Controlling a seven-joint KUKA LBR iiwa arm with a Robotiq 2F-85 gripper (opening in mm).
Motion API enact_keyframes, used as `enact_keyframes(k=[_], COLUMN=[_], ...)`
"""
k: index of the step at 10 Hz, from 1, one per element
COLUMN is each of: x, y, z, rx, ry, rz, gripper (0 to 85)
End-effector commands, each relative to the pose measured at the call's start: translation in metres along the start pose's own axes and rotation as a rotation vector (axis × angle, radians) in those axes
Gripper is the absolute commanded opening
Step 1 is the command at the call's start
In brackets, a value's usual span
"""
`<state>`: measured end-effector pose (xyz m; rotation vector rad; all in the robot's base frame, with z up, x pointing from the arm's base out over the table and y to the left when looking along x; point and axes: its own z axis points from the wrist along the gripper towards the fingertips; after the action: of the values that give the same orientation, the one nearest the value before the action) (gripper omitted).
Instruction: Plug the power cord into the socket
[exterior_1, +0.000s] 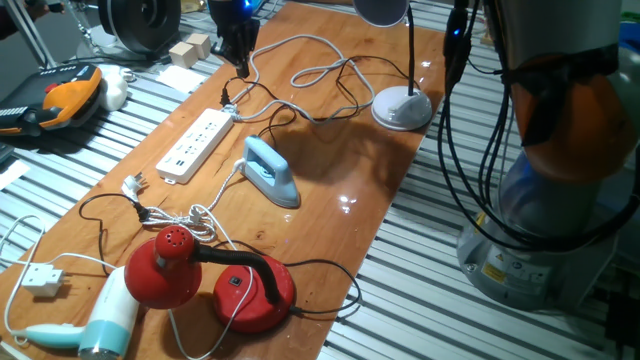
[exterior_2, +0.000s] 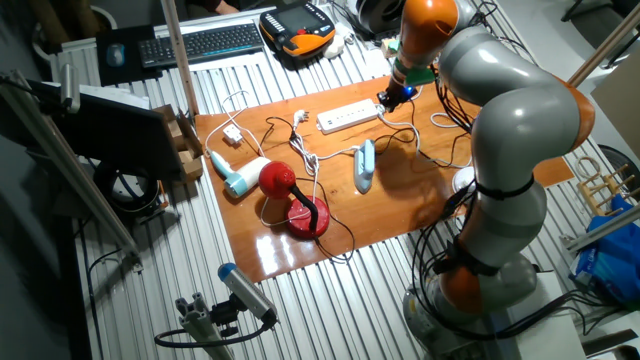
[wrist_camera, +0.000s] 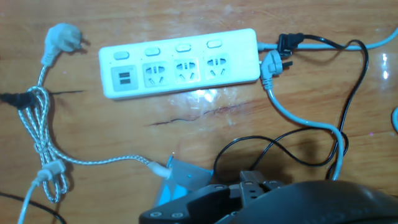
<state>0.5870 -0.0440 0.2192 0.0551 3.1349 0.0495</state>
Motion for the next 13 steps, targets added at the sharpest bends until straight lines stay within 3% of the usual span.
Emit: enact_keyframes(k=[1,2,5,6,8,10,11,13], x=[0.0001,0.0001,0.0001,0.0001,0.0001,0.0001,0.0001,-0.0073], y=[0.0002,0.0002,0.0002,0.0002,0.0002,0.0002,-0.0003,-0.0068], z=[0.0000,0.0000,0.0000,0.0000,0.0000,0.0000,0.0004,-0.0012], rx=[-0.016,-0.023,0.019,0.029,0.115,0.032,0.030,0.058], ry=[0.007,0.007,-0.005,-0.029,-0.093,-0.066,-0.063,-0.070], rz=[0.004,0.023,0.073,0.086,0.038,0.014,0.021,0.045], gripper=[0.0,0.0,0.0,0.0,0.0,0.0,0.0,0.0])
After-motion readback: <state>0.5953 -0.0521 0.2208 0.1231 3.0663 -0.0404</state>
